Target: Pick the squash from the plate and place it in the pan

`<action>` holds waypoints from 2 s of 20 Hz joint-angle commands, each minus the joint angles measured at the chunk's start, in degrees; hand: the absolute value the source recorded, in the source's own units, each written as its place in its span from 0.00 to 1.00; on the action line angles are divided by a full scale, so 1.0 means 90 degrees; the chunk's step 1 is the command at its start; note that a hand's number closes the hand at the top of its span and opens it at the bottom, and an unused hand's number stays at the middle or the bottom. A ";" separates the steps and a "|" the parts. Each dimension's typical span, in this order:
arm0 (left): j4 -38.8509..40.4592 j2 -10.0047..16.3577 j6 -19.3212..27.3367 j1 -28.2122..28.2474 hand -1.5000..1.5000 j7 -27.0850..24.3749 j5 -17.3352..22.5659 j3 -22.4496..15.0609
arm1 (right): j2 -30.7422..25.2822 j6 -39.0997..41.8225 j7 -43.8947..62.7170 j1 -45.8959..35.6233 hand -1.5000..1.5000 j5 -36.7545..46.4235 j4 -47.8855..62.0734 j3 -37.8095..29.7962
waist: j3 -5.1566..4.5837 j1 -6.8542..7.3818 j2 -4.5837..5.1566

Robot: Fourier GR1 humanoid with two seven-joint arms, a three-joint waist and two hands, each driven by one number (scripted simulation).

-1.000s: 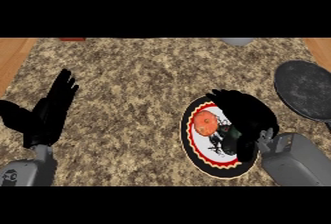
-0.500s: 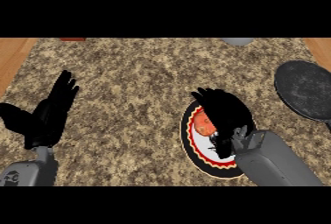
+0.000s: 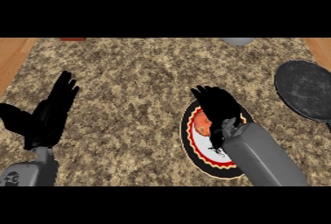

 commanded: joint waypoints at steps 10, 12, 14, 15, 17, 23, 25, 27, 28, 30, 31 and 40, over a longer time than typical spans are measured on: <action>-0.0026 -0.0067 -0.0171 0.0022 0.50 0.0058 -0.0066 0.0245 | 0.0293 -0.0497 -0.1213 0.0077 0.00 0.0969 0.1178 -0.0492 | 0.0001 -0.0009 -0.0002; 0.0105 -0.0274 -0.0087 0.0009 0.50 -0.0188 -0.0218 0.0083 | 0.0734 -0.0458 -0.0896 -0.0085 0.00 0.1066 0.1263 -0.0478 | 0.0000 -0.0008 -0.0001; -0.0354 -0.0057 -0.0225 0.0173 0.50 0.0281 0.0025 0.0285 | 0.0724 -0.0796 -0.1291 -0.0210 0.00 0.1158 0.1849 -0.0604 | 0.0001 0.0017 -0.0002; 0.0084 0.0055 -0.0345 -0.0118 0.50 0.0046 0.0076 0.0461 | 0.0798 -0.1135 -0.1445 -0.0322 0.00 0.1256 0.2360 -0.0678 | 0.0001 0.0014 0.0007; 0.0030 -0.0018 -0.0280 -0.0208 0.50 0.0256 0.0047 0.0434 | 0.0831 -0.0635 -0.1325 -0.0041 0.00 0.1206 0.1691 -0.0741 | 0.0000 -0.0018 -0.0004; -0.0098 -0.0214 -0.0274 0.0130 0.50 -0.0003 -0.0170 0.0237 | 0.0907 -0.1181 -0.2014 0.0083 1.00 0.1457 0.2488 -0.0741 | 0.0001 0.0008 0.0002; -0.0298 -0.0141 -0.0296 -0.0015 0.50 0.0320 -0.0050 0.0290 | 0.0855 -0.1383 -0.2462 -0.0294 1.00 0.1535 0.2856 -0.0782 | 0.0002 0.0033 0.0005; -0.0649 -0.0058 -0.0260 0.0047 0.50 0.0641 -0.0029 0.0342 | 0.0991 -0.1769 -0.2564 -0.0170 1.00 0.1651 0.3031 -0.0798 | 0.0003 0.0032 0.0000; 0.0139 -0.0254 -0.0171 -0.0323 0.50 0.0221 -0.0264 0.0228 | 0.0949 -0.1393 -0.2485 -0.0201 1.00 0.1679 0.2611 -0.0855 | 0.0001 -0.0020 0.0000; -0.0120 -0.0367 0.0063 -0.0277 0.50 0.0390 -0.0387 0.0159 | 0.1218 -0.2035 -0.2642 -0.0407 1.00 0.1808 0.3511 -0.0960 | 0.0002 0.0010 0.0009; 0.0142 -0.0438 -0.0108 -0.0010 0.50 -0.0093 -0.0404 0.0126 | 0.1214 -0.1641 -0.2521 -0.0456 1.00 0.1729 0.3033 -0.1035 | 0.0000 -0.0008 0.0002; 0.0180 -0.0224 -0.0288 -0.0041 0.50 -0.0062 -0.0247 0.0394 | 0.0373 -0.1506 -0.2785 0.1018 1.00 0.1435 0.1670 -0.1412 | -0.0003 -0.0176 -0.0050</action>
